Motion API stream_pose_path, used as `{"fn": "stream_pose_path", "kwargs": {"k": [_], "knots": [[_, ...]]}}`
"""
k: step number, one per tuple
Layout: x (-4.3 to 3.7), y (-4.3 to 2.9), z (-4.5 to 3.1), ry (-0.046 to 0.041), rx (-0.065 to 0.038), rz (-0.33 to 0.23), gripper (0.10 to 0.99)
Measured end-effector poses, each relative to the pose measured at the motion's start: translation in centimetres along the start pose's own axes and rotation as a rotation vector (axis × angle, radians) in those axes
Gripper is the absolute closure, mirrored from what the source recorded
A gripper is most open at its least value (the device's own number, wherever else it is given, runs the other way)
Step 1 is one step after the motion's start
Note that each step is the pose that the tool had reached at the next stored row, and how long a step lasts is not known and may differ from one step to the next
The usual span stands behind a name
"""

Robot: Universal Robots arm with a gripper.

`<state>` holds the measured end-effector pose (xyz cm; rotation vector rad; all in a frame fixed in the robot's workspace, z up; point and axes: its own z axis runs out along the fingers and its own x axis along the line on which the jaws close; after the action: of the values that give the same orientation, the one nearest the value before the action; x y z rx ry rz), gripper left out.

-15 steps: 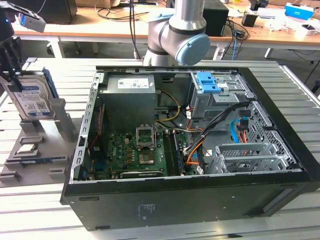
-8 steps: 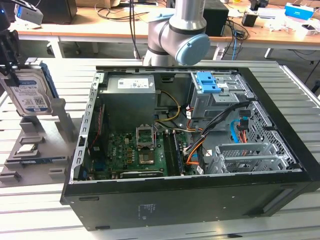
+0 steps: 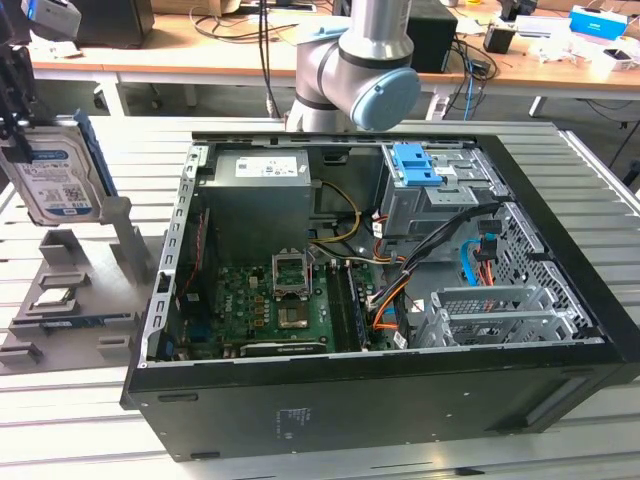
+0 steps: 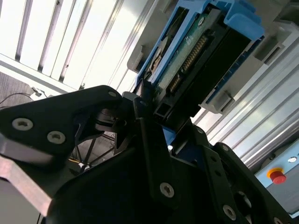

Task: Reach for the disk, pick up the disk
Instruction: 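Pick up the disk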

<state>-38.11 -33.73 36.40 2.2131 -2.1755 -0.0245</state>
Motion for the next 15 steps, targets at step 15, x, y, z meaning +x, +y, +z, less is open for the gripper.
{"fn": "stream_pose_path", "kwargs": {"k": [15], "knots": [[0.05,0.14,-3.68,0.0,0.0,0.0,0.722]]}}
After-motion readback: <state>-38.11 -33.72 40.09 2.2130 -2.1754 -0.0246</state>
